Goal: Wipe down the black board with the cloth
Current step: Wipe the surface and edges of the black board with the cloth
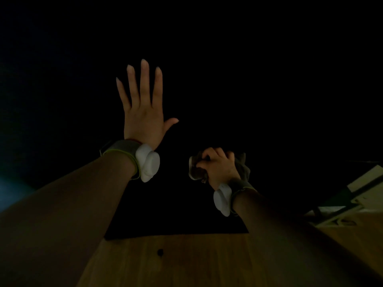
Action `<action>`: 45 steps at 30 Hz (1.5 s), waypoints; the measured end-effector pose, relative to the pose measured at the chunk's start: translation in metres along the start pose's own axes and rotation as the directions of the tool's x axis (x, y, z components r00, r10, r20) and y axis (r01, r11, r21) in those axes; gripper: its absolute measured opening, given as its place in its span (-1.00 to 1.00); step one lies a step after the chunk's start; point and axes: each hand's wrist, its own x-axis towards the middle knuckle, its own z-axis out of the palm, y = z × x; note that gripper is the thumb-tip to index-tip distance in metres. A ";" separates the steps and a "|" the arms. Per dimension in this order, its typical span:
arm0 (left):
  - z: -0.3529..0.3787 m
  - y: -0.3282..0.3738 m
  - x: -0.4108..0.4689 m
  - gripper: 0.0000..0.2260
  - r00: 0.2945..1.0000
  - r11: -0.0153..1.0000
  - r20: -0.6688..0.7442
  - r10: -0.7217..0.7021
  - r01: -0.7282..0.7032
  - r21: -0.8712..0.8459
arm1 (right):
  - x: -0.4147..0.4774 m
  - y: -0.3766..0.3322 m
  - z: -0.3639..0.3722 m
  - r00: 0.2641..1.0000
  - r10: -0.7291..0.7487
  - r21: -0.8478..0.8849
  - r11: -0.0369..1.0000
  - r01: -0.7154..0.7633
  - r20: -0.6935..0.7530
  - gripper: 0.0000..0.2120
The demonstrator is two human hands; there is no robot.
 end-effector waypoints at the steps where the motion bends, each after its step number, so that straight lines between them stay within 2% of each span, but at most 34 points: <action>1: -0.001 0.001 -0.001 -0.04 1.000 1.000 0.004 -0.001 0.001 0.005 | -0.001 -0.001 0.000 0.999 0.006 0.010 1.000 -0.006 0.034 -0.67; 8: -0.013 0.003 -0.001 -0.12 0.999 1.000 0.048 0.005 -0.005 0.006 | 0.005 0.002 -0.009 0.980 0.040 0.049 0.997 -0.051 0.196 -0.65; 12: -0.024 0.002 -0.005 -0.16 0.995 1.000 0.101 0.022 -0.023 0.007 | 0.006 -0.001 -0.015 0.969 0.158 0.173 0.966 -0.191 0.189 -0.62; 14: -0.030 0.000 -0.006 -0.15 0.990 0.999 0.134 0.035 -0.036 0.005 | 0.001 0.000 -0.022 0.984 0.126 0.239 0.959 -0.154 0.126 -0.58; 16: -0.039 -0.003 -0.007 -0.17 0.984 0.998 0.167 0.054 -0.056 0.004 | -0.008 -0.002 -0.036 0.990 0.140 0.286 0.950 -0.127 -0.024 -0.59; 18: -0.047 -0.005 -0.009 -0.18 0.977 0.997 0.198 0.078 -0.080 0.003 | -0.016 -0.006 -0.056 0.967 0.185 0.334 0.935 -0.118 -0.175 -0.61; 22: -0.063 -0.014 -0.008 -0.22 0.955 0.992 0.266 0.128 -0.122 -0.038 | -0.024 -0.018 -0.104 0.922 0.233 0.325 0.937 -0.128 -0.310 -0.60; 28: -0.099 -0.028 0.001 -0.29 0.961 0.989 0.249 0.121 -0.097 -0.109 | -0.030 -0.033 -0.158 0.898 0.232 0.296 0.948 -0.121 -0.375 -0.58; 35: -0.142 -0.038 0.031 -0.25 0.967 0.995 0.248 0.052 -0.030 -0.090 | -0.030 -0.053 -0.211 0.897 0.159 0.259 0.965 -0.052 -0.413 -0.54; 45: -0.207 -0.029 0.098 -0.26 0.992 0.990 0.114 -0.051 0.065 -0.124 | -0.019 -0.066 -0.307 0.841 0.047 0.201 0.977 0.075 -0.538 -0.59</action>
